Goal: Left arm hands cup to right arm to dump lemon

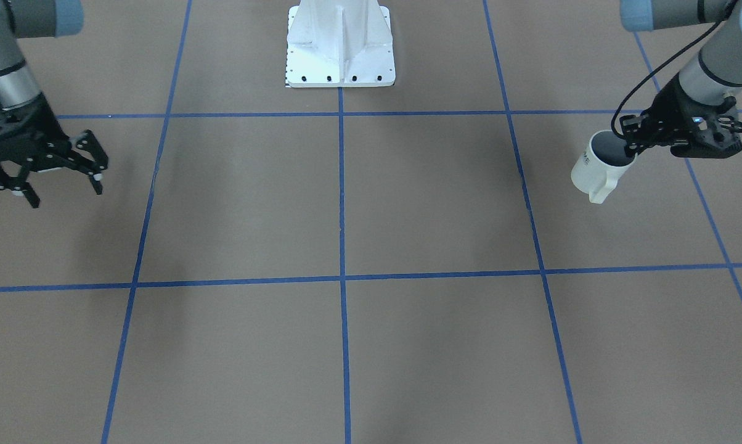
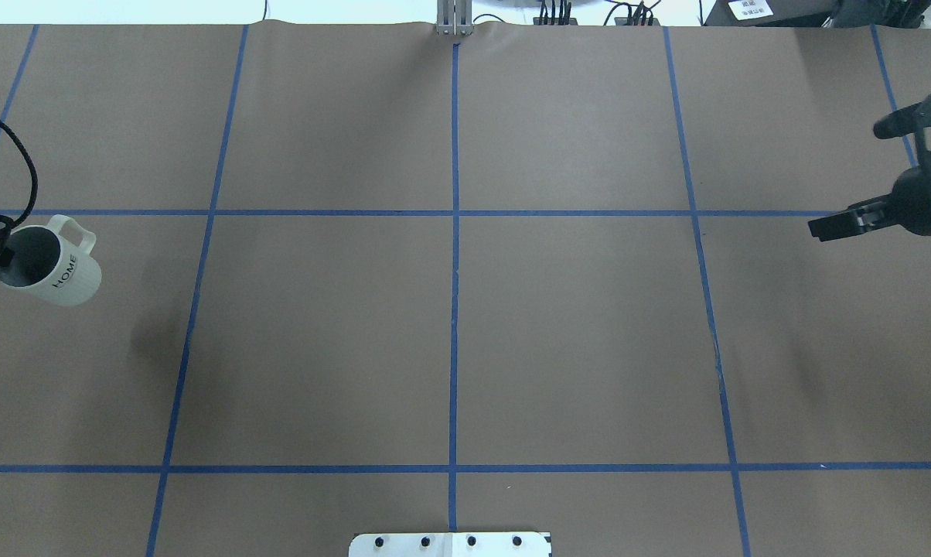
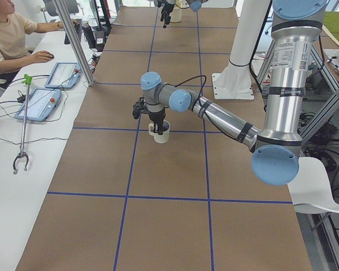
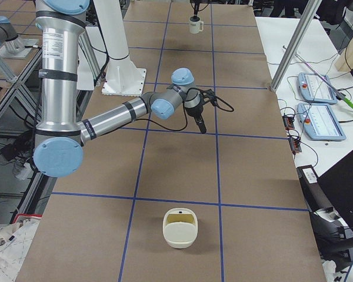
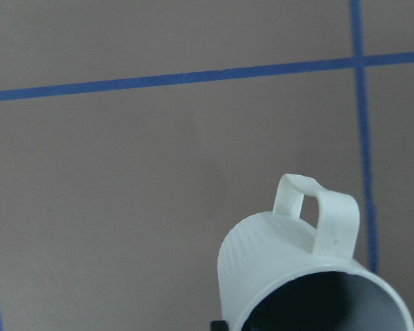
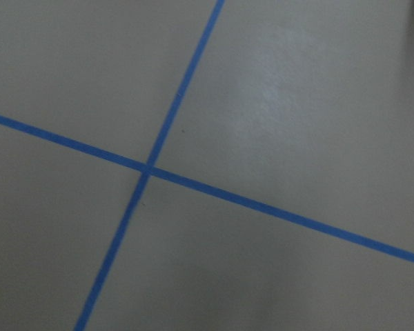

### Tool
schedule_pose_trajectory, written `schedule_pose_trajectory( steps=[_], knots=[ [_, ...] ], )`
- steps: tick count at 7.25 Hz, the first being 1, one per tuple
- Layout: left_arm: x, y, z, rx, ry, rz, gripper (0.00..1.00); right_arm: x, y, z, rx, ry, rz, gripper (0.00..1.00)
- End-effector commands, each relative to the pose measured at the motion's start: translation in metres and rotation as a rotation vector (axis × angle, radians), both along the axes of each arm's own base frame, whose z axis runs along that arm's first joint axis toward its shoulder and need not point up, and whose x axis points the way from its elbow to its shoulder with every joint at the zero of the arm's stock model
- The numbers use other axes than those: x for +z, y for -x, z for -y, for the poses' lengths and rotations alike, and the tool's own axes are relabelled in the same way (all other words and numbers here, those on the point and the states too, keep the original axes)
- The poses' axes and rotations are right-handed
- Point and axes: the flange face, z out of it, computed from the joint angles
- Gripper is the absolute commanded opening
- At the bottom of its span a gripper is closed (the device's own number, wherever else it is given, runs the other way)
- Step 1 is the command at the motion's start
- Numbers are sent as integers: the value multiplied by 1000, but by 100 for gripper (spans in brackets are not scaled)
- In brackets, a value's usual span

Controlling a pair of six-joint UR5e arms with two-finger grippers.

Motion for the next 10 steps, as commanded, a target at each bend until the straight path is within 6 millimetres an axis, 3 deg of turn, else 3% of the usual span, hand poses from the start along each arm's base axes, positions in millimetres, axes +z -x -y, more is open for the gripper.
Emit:
schedule_pose_trajectory(
  steps=[1,2,5,7,9,10],
  knots=[
    [55,3,12,35,27,-36,0,44,-41,-20,-31,92,4,100],
    [72,0,8,47,31,-76,0,58,-38,-21,-61,139,30,100],
    [81,-2,6,47,51,-78,0,65,-45,-28,-78,192,81,100],
    [83,-3,6,51,50,-81,99,64,-50,-27,-70,191,85,100],
    [56,10,0,38,-2,-100,100,62,-62,-24,-51,197,106,100],
    [39,42,3,-24,-33,-109,100,62,-71,-23,-37,201,117,100]
  ],
)
